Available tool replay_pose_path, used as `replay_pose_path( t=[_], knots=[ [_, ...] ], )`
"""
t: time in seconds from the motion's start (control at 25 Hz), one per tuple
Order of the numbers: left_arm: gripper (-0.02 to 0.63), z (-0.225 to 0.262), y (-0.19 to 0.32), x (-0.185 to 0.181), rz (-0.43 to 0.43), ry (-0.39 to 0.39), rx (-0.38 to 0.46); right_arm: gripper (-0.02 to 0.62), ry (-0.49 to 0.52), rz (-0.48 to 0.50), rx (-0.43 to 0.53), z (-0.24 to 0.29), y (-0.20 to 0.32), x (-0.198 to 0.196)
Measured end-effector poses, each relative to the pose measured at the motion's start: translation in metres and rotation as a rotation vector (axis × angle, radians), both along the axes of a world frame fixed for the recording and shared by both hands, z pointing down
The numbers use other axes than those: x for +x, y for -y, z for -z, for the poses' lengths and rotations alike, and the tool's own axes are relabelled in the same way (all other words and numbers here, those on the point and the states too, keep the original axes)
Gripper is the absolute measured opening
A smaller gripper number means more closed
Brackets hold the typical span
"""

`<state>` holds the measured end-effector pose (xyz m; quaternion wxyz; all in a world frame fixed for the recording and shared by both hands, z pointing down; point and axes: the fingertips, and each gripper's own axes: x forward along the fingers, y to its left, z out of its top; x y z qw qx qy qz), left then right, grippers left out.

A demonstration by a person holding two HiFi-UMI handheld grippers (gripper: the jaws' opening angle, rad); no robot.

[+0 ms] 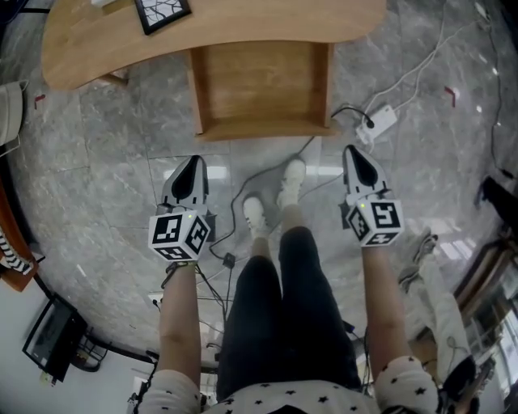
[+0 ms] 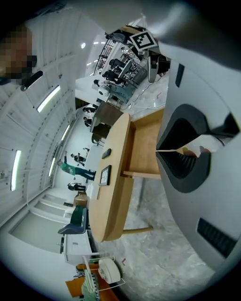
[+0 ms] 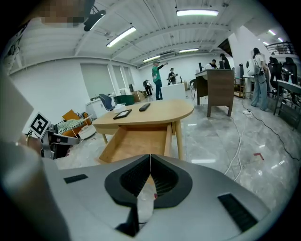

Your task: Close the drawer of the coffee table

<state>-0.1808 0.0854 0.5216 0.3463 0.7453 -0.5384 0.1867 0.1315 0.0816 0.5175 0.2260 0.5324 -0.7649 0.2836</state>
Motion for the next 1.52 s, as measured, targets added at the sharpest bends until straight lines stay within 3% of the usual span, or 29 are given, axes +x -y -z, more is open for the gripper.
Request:
replay_pose_path(
  t=[0.24, 0.56, 0.84, 1.0, 1.52],
  knots=[
    [0.015, -0.034, 0.001, -0.004, -0.006, 0.015, -0.045, 0.008, -0.030, 0.016, -0.036, -0.039, 0.001, 0.011],
    [0.068, -0.064, 0.004, -0.012, -0.052, 0.073, -0.087, 0.012, -0.070, 0.018, -0.107, -0.084, -0.002, 0.024],
    [0.171, -0.086, 0.002, -0.004, -0.183, 0.142, -0.117, 0.087, -0.114, 0.063, -0.160, -0.106, -0.007, 0.029],
    [0.202, -0.097, 0.002, -0.005, -0.208, 0.205, -0.128, 0.142, -0.137, 0.085, -0.186, -0.117, -0.008, 0.034],
    [0.221, -0.137, 0.004, -0.023, -0.277, 0.351, -0.189, 0.222, -0.203, 0.190, -0.242, -0.141, -0.009, 0.033]
  ],
)
